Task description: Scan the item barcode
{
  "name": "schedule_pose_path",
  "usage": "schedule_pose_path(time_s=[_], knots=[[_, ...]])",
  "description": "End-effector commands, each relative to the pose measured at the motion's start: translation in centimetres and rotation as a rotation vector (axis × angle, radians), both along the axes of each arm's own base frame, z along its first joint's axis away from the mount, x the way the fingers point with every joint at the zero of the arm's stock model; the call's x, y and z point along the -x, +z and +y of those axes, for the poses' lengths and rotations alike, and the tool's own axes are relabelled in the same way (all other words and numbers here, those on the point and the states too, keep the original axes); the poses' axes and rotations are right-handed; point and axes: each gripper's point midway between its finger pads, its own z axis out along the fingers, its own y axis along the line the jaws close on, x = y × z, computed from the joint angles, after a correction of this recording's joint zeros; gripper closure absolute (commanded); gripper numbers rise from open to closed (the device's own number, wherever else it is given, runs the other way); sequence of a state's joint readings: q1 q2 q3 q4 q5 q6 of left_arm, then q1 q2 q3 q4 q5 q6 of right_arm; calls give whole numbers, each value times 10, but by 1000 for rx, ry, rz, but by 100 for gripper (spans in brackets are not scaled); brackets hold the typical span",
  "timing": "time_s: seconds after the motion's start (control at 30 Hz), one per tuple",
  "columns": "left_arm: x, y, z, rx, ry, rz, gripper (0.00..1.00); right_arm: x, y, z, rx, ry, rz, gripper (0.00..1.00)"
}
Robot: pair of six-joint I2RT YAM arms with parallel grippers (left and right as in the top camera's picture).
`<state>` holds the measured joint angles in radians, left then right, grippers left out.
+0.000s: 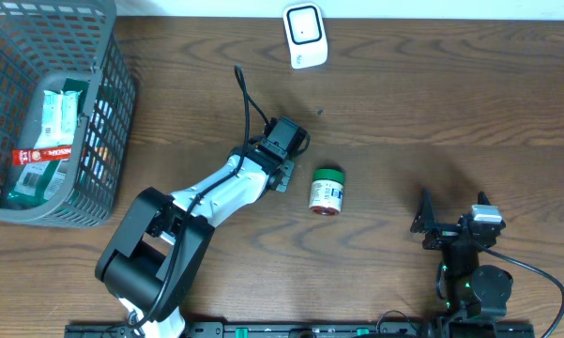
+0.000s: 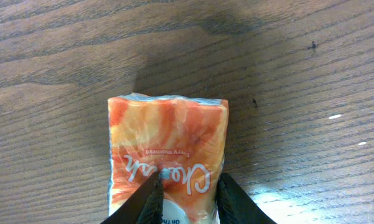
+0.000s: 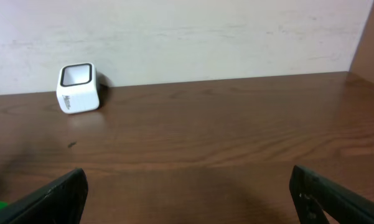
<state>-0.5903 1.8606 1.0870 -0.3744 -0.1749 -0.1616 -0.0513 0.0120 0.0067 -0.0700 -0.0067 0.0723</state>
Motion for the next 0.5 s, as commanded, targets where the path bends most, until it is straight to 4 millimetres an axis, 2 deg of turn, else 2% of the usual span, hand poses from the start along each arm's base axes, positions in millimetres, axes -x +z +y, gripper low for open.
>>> schedule_pose_path(time_s=[0.0, 0.1, 0.47], knots=[[27, -28, 12, -27, 20, 110, 66, 0, 0, -2, -13, -10, -1, 1], [28, -28, 12, -28, 18, 110, 60, 0, 0, -2, -13, -10, -1, 1], [28, -24, 8, -109, 0, 48, 60, 0, 0, -2, -13, -10, -1, 1]])
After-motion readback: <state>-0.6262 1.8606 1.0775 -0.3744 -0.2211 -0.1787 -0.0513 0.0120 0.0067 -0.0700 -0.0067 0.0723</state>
